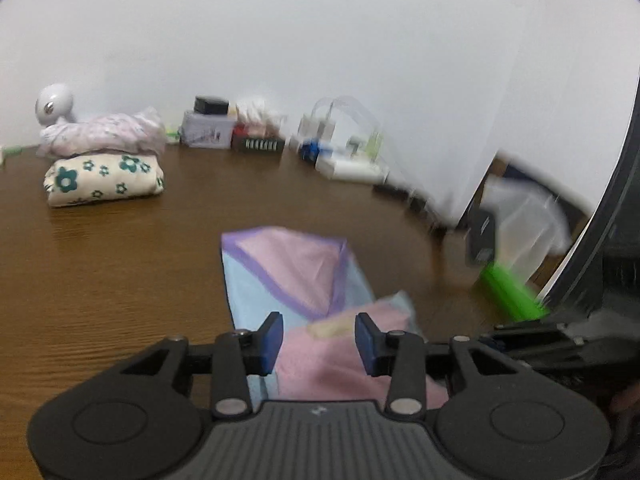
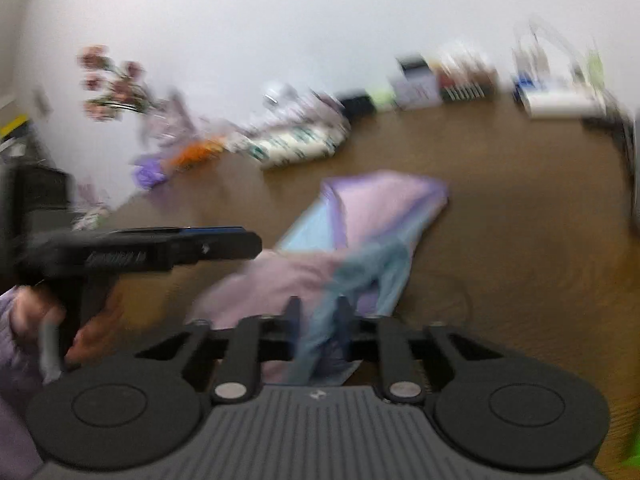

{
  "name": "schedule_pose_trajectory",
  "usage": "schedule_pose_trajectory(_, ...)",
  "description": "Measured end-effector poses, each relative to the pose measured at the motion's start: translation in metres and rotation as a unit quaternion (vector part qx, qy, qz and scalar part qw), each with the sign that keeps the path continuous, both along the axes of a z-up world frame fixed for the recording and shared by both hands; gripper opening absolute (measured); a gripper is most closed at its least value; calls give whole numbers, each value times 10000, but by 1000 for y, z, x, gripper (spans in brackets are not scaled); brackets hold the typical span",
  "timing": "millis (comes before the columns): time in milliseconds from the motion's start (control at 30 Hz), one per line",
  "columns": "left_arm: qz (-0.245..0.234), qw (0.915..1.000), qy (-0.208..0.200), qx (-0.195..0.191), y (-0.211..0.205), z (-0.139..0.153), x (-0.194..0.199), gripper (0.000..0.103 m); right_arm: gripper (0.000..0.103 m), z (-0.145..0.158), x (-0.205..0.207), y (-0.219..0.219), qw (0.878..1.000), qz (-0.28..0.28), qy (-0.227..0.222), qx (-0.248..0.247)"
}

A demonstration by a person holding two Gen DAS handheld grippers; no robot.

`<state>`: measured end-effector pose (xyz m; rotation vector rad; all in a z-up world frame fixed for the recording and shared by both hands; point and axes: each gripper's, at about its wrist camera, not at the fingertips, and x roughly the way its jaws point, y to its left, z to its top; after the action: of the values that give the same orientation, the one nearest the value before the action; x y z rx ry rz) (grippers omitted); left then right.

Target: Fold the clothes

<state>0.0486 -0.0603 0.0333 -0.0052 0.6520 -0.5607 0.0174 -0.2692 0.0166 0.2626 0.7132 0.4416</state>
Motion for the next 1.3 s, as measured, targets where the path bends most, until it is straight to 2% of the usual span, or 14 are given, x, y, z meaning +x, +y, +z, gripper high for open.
schedule_pose_trajectory(100, 148, 9993, -106, 333, -11, -10, -4, 38, 14, -9, 6, -8, 9989, -341, 141, 300)
schedule_pose_trajectory(167, 183, 9995, -111, 239, -8, -13, -6, 39, 50, -3, -7, -17, 9972, -428, -76, 606)
schedule_pose_trajectory(200, 219, 9995, -86, 197, -6, -14, -6, 40, 84, 0, -14, -21, 9958, -470, -187, 759)
schedule_pose_trajectory(267, 285, 9995, -24, 100, -2, -16, -5, 41, 74, 1, -17, -21, 9964, -389, -204, 721)
schedule_pose_trajectory(333, 326, 9994, 71, -35, 2, -16, -2, 41, 36, -6, -9, -13, 9976, -253, 5, 646)
schedule_pose_trajectory(467, 347, 9993, 112, -122, 5, -17, -1, 42, 6, -12, -4, -5, 9967, -166, 230, 763)
schedule_pose_trajectory(567, 347, 9992, 110, -174, 7, -18, -2, 42, 5, -20, -2, -35, 9650, -61, 749, 2511)
schedule_pose_trajectory(600, 343, 9992, 108, -192, 7, -18, -2, 42, 5, -24, -3, -40, 9622, -176, 808, 2594)
schedule_pose_trajectory(667, 338, 9991, 141, -205, 7, -21, -2, 43, 9, -25, -9, -40, 9717, -448, 754, 2193)
schedule_pose_trajectory(833, 365, 9989, 184, -213, 7, -26, -1, 46, 48, 0, -29, -17, 9940, -510, 127, 959)
schedule_pose_trajectory(867, 365, 9989, 199, -231, 7, -27, 0, 47, 47, 0, -28, -12, 9954, -479, 135, 813)
schedule_pose_trajectory(1000, 395, 9990, 189, -77, 5, -26, -4, 44, 7, -18, -16, -6, 9938, -481, 368, 934)
schedule_pose_trajectory(1133, 385, 9987, 338, -7, 1, -22, -19, 44, 5, -20, -11, -44, 9728, -164, 670, 2211)
schedule_pose_trajectory(1300, 340, 9988, 309, 197, -14, -20, -39, 45, 9, -25, -20, -68, 9785, -489, 854, 1813)
